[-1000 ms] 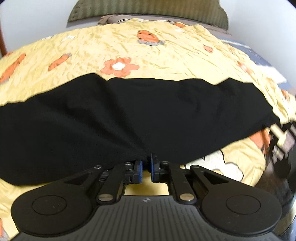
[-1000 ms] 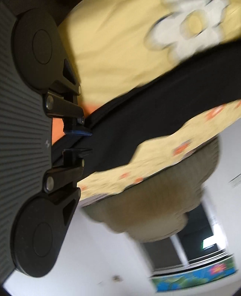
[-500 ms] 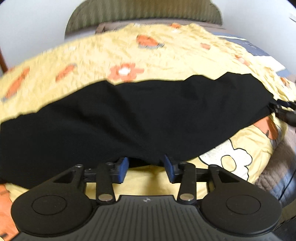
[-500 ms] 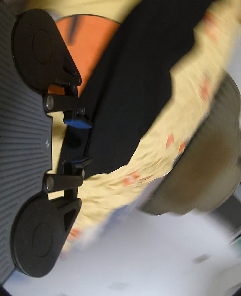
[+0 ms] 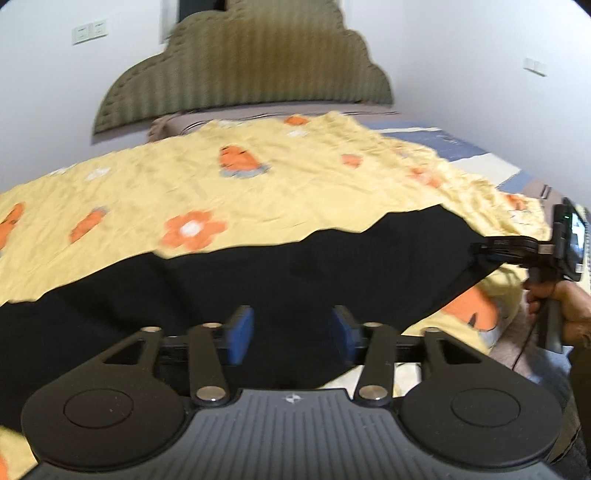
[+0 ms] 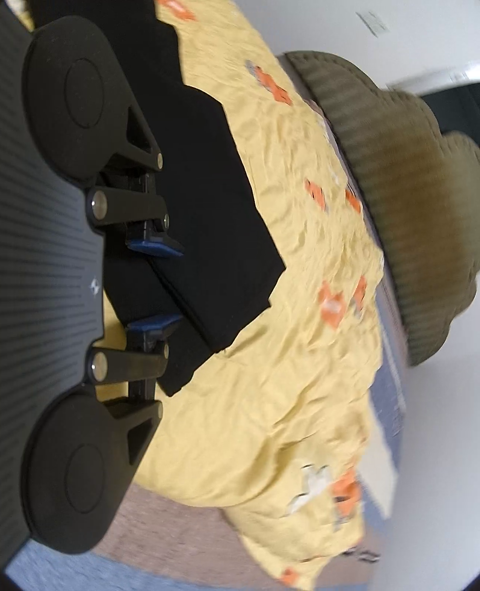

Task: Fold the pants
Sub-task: 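Open both grippers and release the folded trousers on the bed, then grasp the edge of the folded black trousers with the right gripper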

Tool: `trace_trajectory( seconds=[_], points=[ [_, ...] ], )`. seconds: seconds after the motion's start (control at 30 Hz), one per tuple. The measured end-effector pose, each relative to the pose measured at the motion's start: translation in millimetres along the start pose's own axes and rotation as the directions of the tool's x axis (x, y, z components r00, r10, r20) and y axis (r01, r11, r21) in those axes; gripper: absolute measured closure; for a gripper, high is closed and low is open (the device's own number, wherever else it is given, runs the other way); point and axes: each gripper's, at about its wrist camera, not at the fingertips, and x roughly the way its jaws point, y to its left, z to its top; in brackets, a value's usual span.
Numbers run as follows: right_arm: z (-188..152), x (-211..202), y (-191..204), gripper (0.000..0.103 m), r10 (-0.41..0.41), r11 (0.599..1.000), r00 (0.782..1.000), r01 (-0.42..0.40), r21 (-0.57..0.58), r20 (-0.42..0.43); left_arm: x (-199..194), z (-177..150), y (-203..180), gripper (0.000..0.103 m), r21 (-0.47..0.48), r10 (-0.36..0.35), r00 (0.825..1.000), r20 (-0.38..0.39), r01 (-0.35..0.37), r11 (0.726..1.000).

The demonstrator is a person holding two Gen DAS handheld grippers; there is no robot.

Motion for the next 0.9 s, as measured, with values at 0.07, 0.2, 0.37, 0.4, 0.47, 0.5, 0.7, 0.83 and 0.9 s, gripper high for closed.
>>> trace_trajectory(
  seconds=[0.07,0.2,0.37,0.4,0.47,0.5,0.7,0.83,0.9],
  points=[
    [3.7,7.3,-5.1,0.066,0.01,0.999,1.0,-0.01,0.053,-0.007,12.1,2.8,-2.5,0.037,-0.024,0.0,1.0,0.008,0.0,1.0],
    [12.5,20.6,-5.0,0.065,-0.008,0.995,1.0,0.008,0.102,-0.003,41.0,7.8,-3.9,0.037,-0.075,-0.025,0.999,-0.029,0.023,0.997],
    [14.3,21.3,-10.6,0.097,-0.016,0.989,1.0,0.012,0.15,0.023,58.6,6.9,-6.6,0.037,-0.072,-0.01,0.999,-0.043,0.007,0.997],
    [13.1,19.0,-13.4,0.098,-0.015,0.986,0.999,0.01,0.168,0.028,60.7,7.1,-7.2,0.037,-0.065,-0.005,0.999,-0.044,0.002,0.998],
    [9.1,10.2,-16.9,0.098,-0.021,0.983,0.999,0.012,0.181,0.043,63.9,7.0,-6.5,0.037,-0.066,-0.002,0.999,-0.051,-0.001,0.998],
    [7.7,4.9,-17.7,0.098,-0.024,0.983,0.999,0.014,0.181,0.049,66.1,6.8,-5.5,0.037,-0.068,-0.003,0.998,-0.055,-0.001,0.998],
    [-4.2,-11.7,-37.3,0.098,-0.049,0.976,0.998,0.038,0.216,0.046,82.5,-0.5,-0.6,0.037,-0.09,0.011,0.995,-0.101,-0.02,0.996],
    [-9.1,-10.6,-48.2,0.091,-0.031,0.949,0.999,0.019,0.315,0.033,85.7,-4.0,3.2,0.037,-0.102,0.034,0.994,-0.104,-0.044,0.994],
    [-10.9,-16.0,-50.9,0.083,-0.023,0.932,0.999,0.005,0.362,0.045,86.9,-3.8,5.8,0.037,-0.108,0.049,0.994,-0.096,-0.059,0.992]
  ],
)
